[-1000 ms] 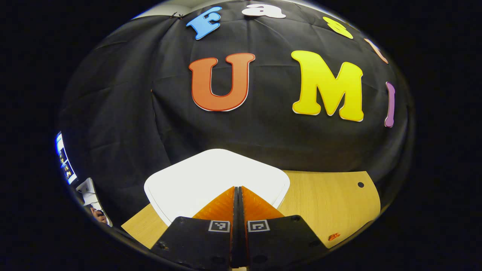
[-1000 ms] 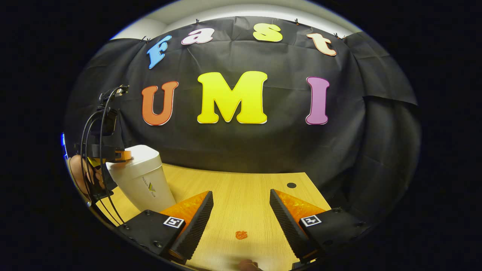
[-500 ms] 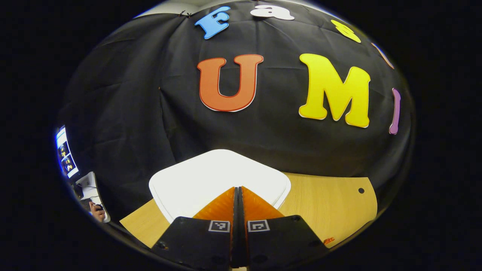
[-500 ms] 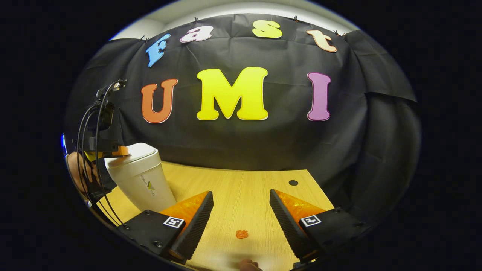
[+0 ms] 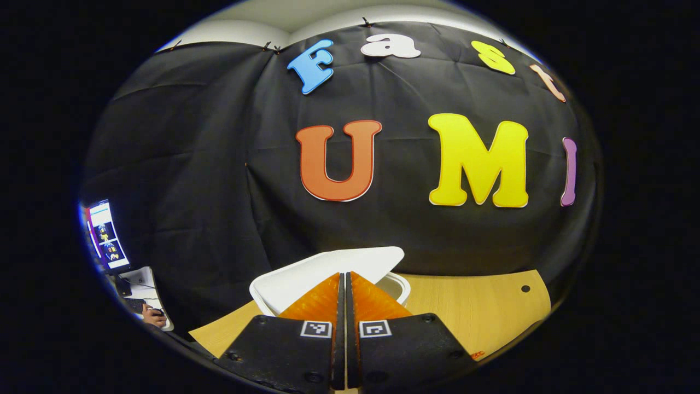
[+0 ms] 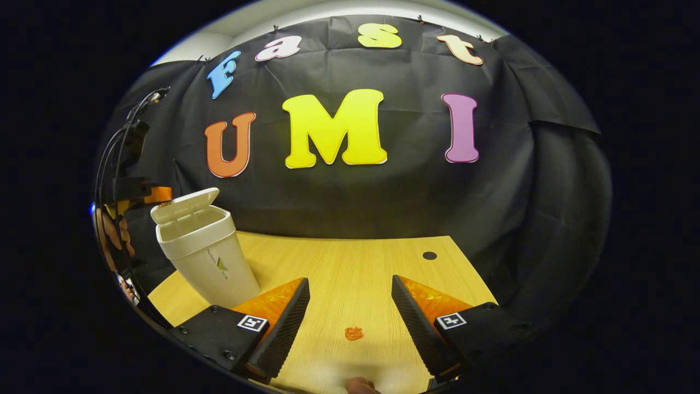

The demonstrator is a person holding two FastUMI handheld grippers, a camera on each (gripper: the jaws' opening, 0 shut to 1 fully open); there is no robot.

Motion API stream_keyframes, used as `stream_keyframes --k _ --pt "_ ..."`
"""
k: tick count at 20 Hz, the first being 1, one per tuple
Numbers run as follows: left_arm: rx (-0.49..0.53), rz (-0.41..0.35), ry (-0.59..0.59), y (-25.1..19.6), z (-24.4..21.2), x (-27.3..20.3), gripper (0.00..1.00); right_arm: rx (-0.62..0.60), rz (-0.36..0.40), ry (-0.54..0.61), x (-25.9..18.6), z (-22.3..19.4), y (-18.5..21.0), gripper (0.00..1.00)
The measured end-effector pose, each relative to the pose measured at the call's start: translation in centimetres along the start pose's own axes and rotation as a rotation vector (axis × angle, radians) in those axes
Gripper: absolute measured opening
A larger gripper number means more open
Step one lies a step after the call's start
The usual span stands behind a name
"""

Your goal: Press the lid of the desktop garbage bin to open it, pick up the crumpled paper on the desktop and throw it into the bin, then pick up the pop can on the desktop and drop it into the bin, and finally close the garbage bin lid.

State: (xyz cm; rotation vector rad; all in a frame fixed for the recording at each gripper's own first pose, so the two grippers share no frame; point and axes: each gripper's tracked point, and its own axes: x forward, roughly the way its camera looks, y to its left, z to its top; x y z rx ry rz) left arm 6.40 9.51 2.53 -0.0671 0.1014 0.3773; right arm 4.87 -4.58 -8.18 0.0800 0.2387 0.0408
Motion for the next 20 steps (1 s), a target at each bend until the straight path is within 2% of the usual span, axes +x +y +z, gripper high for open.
stream_keyframes --k 4,7,8,10,11,12,13,14,15,17,20 --pt "-0.065 0.008 0.081 -0.7 -2.4 -2.4 0.05 -0.01 0.025 0.021 -0.1 -1.1 -0.6 0.96" --pt "-0.06 0.003 0.129 -1.3 -4.7 -4.2 0.2 -0.017 0.048 0.051 0.4 -2.5 -1.3 0.96" --pt "-0.048 -0.011 0.149 -2.0 -5.8 -4.7 0.31 -0.028 0.06 0.068 0.7 -3.1 -1.4 0.96" --pt "-0.02 -0.032 0.199 -3.0 -7.8 -6.2 0.24 -0.06 0.074 0.115 1.5 -4.7 -2.1 0.96" --pt "-0.012 -0.045 0.215 -3.5 -8.7 -6.9 0.42 -0.069 0.084 0.14 1.7 -5.7 -2.4 0.96" --pt "-0.002 -0.044 0.222 -3.8 -9.2 -7.6 0.43 -0.084 0.088 0.162 2.0 -6.5 -2.7 0.96" --pt "0.008 -0.05 0.226 -4.2 -9.6 -8.2 0.49 -0.108 0.088 0.176 2.3 -7.0 -3.1 0.96" --pt "0.015 -0.046 0.227 -4.4 -10.1 -8.8 0.63 -0.125 0.1 0.185 2.7 -7.3 -3.2 0.94" --pt "0.019 -0.045 0.228 -4.7 -10.4 -9.4 0.66 -0.138 0.117 0.192 3.0 -7.5 -3.1 0.96" --pt "0.042 -0.028 0.237 -4.9 -11.1 -10.4 0.86 -0.146 0.16 0.208 3.6 -8.1 -2.8 0.96" --pt "0.047 -0.013 0.252 -6.0 -12.3 -11.9 0.91 -0.154 0.212 0.266 4.7 -10.1 -1.9 0.94"
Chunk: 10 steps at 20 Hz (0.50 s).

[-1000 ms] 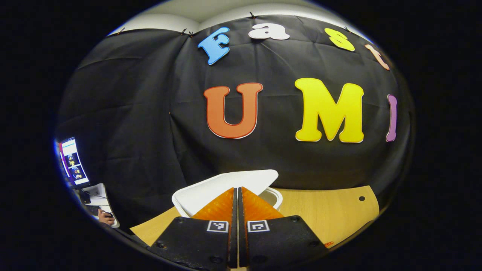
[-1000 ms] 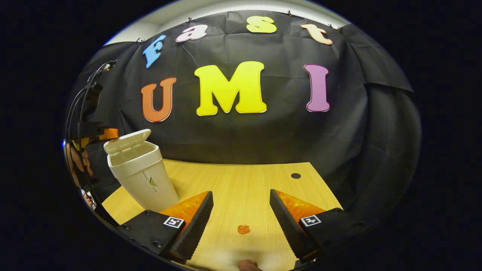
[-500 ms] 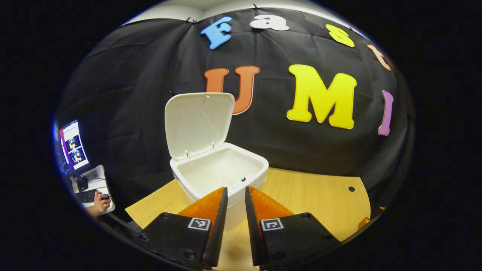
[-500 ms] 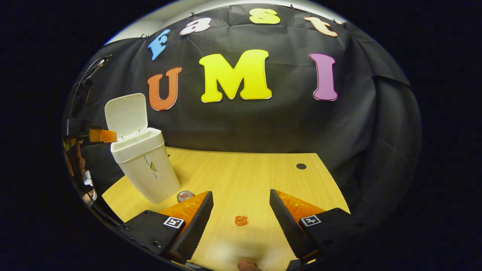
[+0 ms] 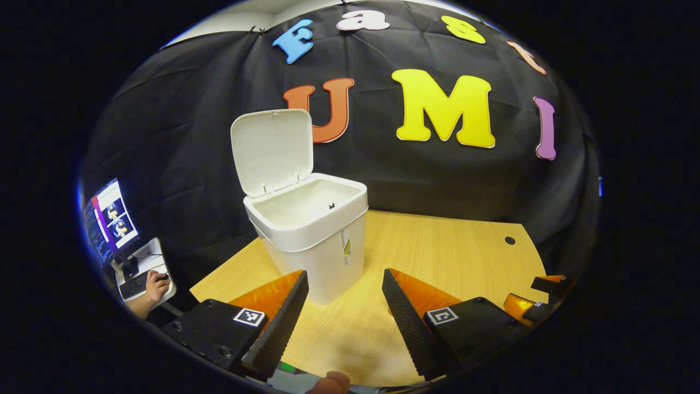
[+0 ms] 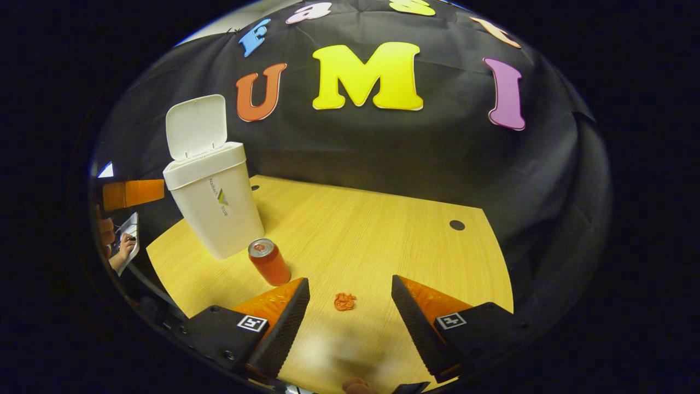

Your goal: Press the lid of the desktop garbage bin to open it, pick up the crumpled paper on the desktop and throw it into the bin, then pick up the pop can on the desktop and drop it into the bin, and finally close the garbage bin lid.

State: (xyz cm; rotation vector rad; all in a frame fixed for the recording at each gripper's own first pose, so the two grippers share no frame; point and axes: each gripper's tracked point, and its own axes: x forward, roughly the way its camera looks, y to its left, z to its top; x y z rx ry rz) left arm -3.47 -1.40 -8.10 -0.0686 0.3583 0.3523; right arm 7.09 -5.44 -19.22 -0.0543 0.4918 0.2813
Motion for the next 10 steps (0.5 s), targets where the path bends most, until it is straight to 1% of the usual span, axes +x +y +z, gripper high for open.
stream_keyframes --k 2,3,5,6,7,10 --pt "0.036 0.009 0.014 -0.5 -1.0 -0.5 0.93 0.002 0.017 0.046 1.4 -1.2 0.2 0.94" --pt "0.053 0.007 0.022 -0.7 -1.4 -0.7 0.96 0.006 0.022 0.074 2.1 -1.8 0.3 0.96" --pt "0.086 -0.004 0.033 -0.8 -2.1 -0.9 0.99 0.01 0.024 0.091 3.6 -2.3 0.5 0.96" --pt "0.101 -0.018 0.031 -1.0 -2.3 -0.7 0.99 0.007 0.026 0.106 4.3 -2.7 0.7 0.96" --pt "0.111 -0.028 0.037 -1.2 -2.7 -0.5 0.99 -0.005 0.023 0.124 5.3 -3.2 0.9 0.94" --pt "0.134 -0.084 0.052 -2.0 -3.6 0.1 0.99 -0.035 0.002 0.204 7.6 -5.2 0.9 0.96"
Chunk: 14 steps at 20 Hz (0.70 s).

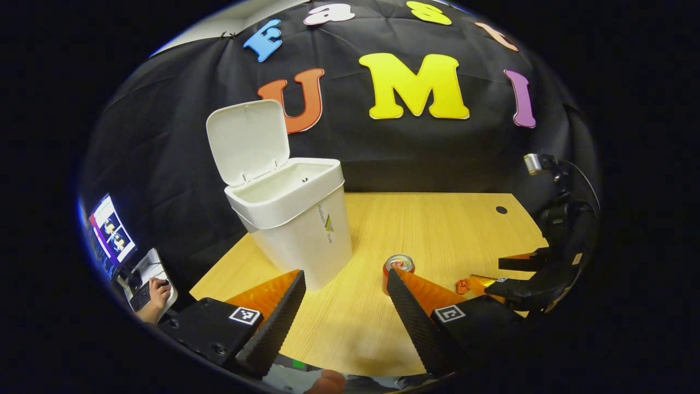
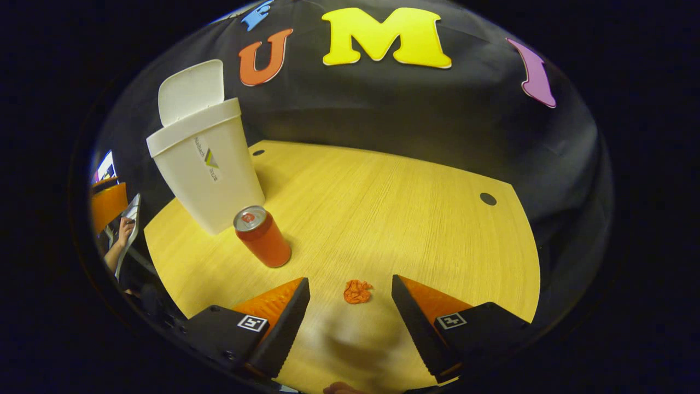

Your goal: Press the lid of the desktop garbage bin to open it, pick up the crumpled paper on the desktop and throw it into the bin, then pick up the pop can on the desktop and drop it into the bin, and finally close the garbage bin lid.

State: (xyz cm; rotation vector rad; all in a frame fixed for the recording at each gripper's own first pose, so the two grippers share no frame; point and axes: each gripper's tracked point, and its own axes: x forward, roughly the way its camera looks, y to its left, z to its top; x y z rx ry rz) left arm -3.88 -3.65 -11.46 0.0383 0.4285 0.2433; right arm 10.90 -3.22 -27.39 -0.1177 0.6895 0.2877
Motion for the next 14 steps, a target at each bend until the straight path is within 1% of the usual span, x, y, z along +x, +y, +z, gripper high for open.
stream_keyframes --k 2,4,5,6,7,9,10,11,12,13,14 --pt "0.022 -0.038 -0.013 -0.4 0.1 0.5 0.99 0.004 -0.016 0.04 1.6 -0.8 0.1 0.96" --pt "0.052 -0.076 -0.029 -0.6 0.4 0.9 0.99 -0.016 -0.05 0.107 3.3 -2.0 -0.2 0.96" --pt "0.063 -0.089 -0.039 -0.6 0.5 1.1 0.99 -0.017 -0.056 0.141 4.1 -2.7 -0.1 0.94" --pt "0.065 -0.108 -0.047 -0.9 0.5 1.2 0.99 -0.013 -0.065 0.179 4.8 -3.2 -0.1 0.96" --pt "0.069 -0.122 -0.052 -0.9 0.5 1.4 0.99 -0.005 -0.075 0.206 5.3 -3.7 -0.2 0.95" --pt "0.073 -0.136 -0.046 -0.5 0.3 2.1 0.99 -0.015 -0.117 0.256 6.3 -4.4 -0.9 0.92" --pt "0.069 -0.141 -0.04 -0.5 0.2 2.5 0.99 -0.014 -0.117 0.273 6.6 -4.4 -0.8 0.86" --pt "0.064 -0.145 -0.033 -0.2 -0.1 2.7 0.99 -0.009 -0.108 0.285 6.9 -4.3 -0.5 0.77" --pt "0.059 -0.148 -0.025 -0.1 -0.5 3.1 0.99 -0.012 -0.105 0.3 7.1 -4.3 -0.2 0.72" --pt "0.057 -0.151 -0.019 0.1 -0.6 3.4 0.99 -0.019 -0.109 0.311 7.2 -4.3 -0.3 0.72" --pt "0.057 -0.153 -0.013 0.3 -0.7 3.5 0.99 -0.023 -0.102 0.317 7.5 -4.3 -0.1 0.7"
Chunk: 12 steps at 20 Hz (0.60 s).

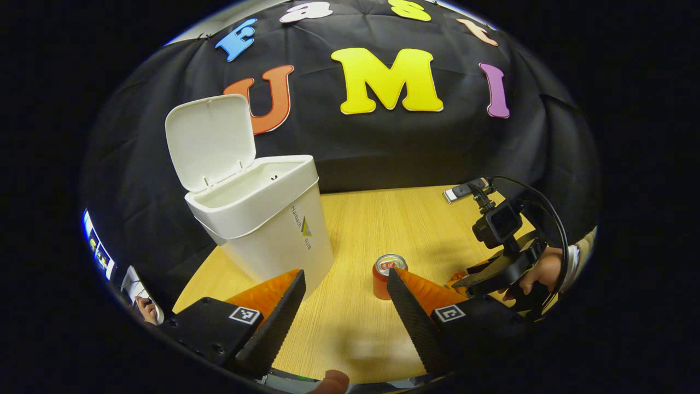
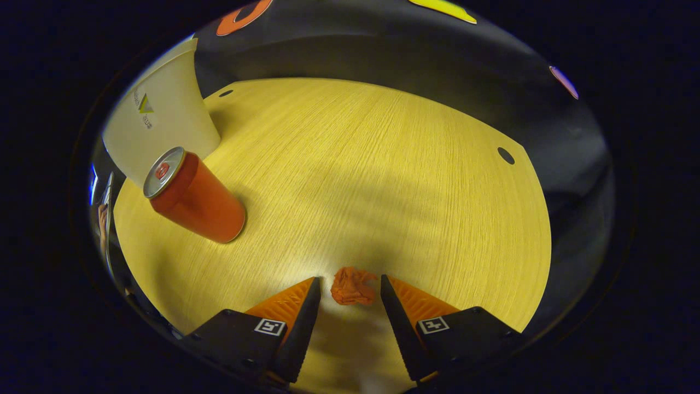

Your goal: Press the lid of the desktop garbage bin to open it, pick up the crumpled paper on the desktop and throw it into the bin, then pick up the pop can on the desktop and drop it into the bin, and finally close the garbage bin lid.

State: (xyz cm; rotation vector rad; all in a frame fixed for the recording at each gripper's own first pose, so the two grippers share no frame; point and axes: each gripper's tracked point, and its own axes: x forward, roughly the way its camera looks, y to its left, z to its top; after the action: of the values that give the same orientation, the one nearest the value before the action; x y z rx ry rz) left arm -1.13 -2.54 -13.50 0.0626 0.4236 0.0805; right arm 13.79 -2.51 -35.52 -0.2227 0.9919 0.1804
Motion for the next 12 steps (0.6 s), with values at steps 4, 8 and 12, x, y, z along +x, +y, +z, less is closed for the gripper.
stream_keyframes --k 4,8,12 --pt "-0.004 -0.002 0.018 0.6 -0.4 0.5 0.99 0.006 0.019 0.04 0.5 -0.1 1.0 0.39" --pt "0.009 0.003 0.018 0.9 -0.4 0.6 0.99 -0.01 0.054 0.041 -0.1 -0.2 1.9 0.39" --pt "0.003 0.015 0.032 1.3 -0.8 0.5 0.99 0.027 0.087 0.041 -0.3 -0.7 2.1 0.18"
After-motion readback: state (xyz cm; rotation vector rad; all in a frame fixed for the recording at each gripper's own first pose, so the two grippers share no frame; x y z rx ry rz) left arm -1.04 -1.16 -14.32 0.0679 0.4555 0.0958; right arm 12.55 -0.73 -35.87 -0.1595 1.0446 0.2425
